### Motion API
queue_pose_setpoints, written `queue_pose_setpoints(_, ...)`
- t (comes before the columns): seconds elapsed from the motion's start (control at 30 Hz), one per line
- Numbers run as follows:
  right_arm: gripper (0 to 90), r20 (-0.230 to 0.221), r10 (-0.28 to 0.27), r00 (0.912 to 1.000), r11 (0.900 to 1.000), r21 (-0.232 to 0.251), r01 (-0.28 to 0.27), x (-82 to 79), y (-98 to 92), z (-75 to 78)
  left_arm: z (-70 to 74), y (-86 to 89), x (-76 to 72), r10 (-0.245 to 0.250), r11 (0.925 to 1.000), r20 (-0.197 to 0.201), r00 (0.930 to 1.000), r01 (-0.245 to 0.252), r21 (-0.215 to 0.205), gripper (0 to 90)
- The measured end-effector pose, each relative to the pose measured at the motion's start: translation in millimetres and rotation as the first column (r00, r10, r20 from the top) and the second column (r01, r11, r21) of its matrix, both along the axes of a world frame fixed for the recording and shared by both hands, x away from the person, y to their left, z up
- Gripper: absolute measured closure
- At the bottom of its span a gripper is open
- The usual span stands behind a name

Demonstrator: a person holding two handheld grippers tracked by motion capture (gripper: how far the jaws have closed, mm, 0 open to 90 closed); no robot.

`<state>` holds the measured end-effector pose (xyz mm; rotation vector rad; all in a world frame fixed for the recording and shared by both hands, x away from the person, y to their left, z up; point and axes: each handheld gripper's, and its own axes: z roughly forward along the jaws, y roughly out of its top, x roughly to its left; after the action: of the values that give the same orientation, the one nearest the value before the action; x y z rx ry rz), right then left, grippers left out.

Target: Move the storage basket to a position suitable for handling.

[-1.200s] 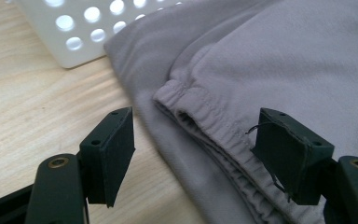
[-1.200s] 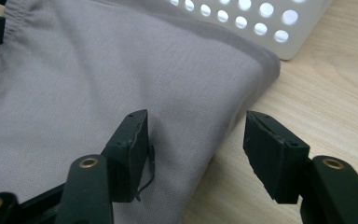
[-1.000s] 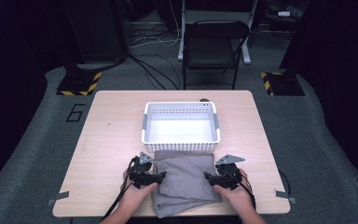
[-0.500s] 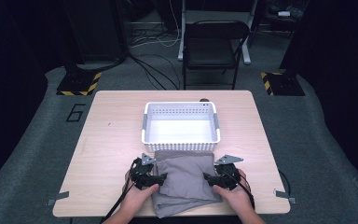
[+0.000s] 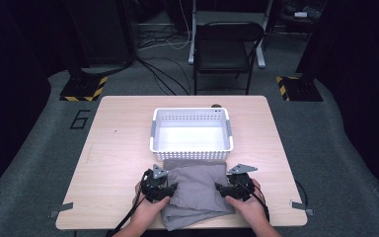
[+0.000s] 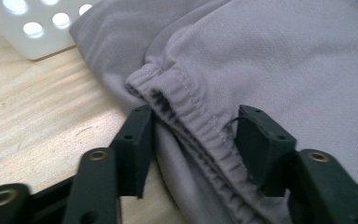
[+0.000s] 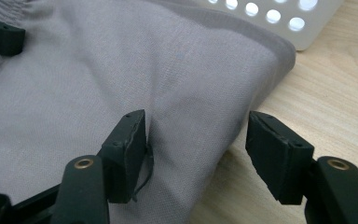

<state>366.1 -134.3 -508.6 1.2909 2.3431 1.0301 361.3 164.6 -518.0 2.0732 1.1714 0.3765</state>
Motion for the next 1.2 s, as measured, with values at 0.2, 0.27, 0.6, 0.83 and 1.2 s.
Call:
queue_pose_setpoints(0.2,37.0,-0.002,-0.001,1.0,1.0,-0.007,0.001,-0.3,1.1,-1.7,0.4,3.0,2.1,-0.054,0.9981,-0.023,0.9983,0.053,-0.032,65.4)
queue_pose_setpoints(0.27,36.4,0.005,0.004,1.0,1.0,-0.013,-0.004,0.6,1.1,-1.9,0.3,1.9,2.5,-0.059,0.9977,-0.023,0.998,0.059,-0.035,68.7)
queue_pose_setpoints(0.6,34.7,-0.016,-0.021,0.9997,1.0,-0.006,0.021,1.0,4.1,-5.3,1.6,1.0,2.2,-0.087,0.9962,-0.006,0.9962,0.087,-0.004,71.7)
queue_pose_setpoints(0.83,35.2,-0.022,-0.012,0.9997,1.0,-0.015,0.012,1.4,9.0,-7.1,1.3,0.5,2.1,-0.089,0.9961,-0.001,0.9961,0.089,-0.004,71.7)
queue_pose_setpoints(1.2,37.3,-0.012,-0.008,0.9999,1.0,-0.021,0.007,0.5,13.2,-7.4,0.5,0.7,1.8,-0.1,0.995,0.013,0.9949,0.1,0.0,71.8)
